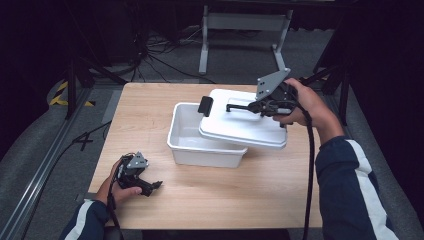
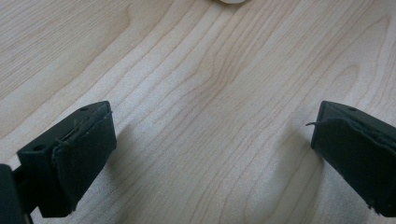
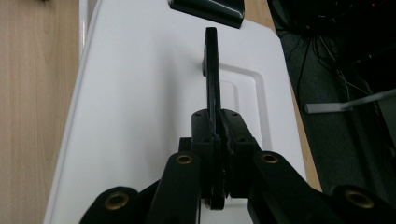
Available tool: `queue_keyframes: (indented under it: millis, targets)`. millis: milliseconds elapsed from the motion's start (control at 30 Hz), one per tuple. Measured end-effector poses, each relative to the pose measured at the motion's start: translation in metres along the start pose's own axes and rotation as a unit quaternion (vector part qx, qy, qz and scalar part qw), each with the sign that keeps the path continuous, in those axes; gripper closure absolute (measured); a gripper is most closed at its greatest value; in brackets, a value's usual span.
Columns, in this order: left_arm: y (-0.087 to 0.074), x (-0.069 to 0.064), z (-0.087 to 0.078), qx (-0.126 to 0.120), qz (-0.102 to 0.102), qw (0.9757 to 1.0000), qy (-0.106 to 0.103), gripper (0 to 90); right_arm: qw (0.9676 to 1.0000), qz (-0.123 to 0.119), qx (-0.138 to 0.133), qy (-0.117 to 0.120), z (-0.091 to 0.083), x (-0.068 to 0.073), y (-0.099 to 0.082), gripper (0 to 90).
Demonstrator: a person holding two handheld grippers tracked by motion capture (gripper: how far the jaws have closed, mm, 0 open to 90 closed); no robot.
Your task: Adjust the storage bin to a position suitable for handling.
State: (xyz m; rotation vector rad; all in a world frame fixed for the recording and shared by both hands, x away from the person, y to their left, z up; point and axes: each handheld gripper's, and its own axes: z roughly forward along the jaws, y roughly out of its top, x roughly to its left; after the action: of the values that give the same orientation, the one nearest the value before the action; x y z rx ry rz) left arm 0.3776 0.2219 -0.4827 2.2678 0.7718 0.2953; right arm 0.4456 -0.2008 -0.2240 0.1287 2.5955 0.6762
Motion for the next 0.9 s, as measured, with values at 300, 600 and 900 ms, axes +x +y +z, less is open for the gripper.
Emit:
queue_keyframes:
  millis: [300,600,900]
  targets:
    - [0.0,0.0,0.0,0.0,-0.001,1.0,0.0,0.4,0.9995,0.027,-0.004,-0.016,-0.023,-0.004,-0.038,85.4]
    - [0.0,0.0,0.0,0.002,0.0,1.0,-0.001,0.4,0.9985,0.049,-0.004,-0.023,-0.039,-0.008,-0.069,85.3]
    - [0.0,0.0,0.0,0.001,0.001,1.0,0.0,0.4,0.9969,0.071,-0.002,-0.035,-0.048,-0.007,-0.101,85.4]
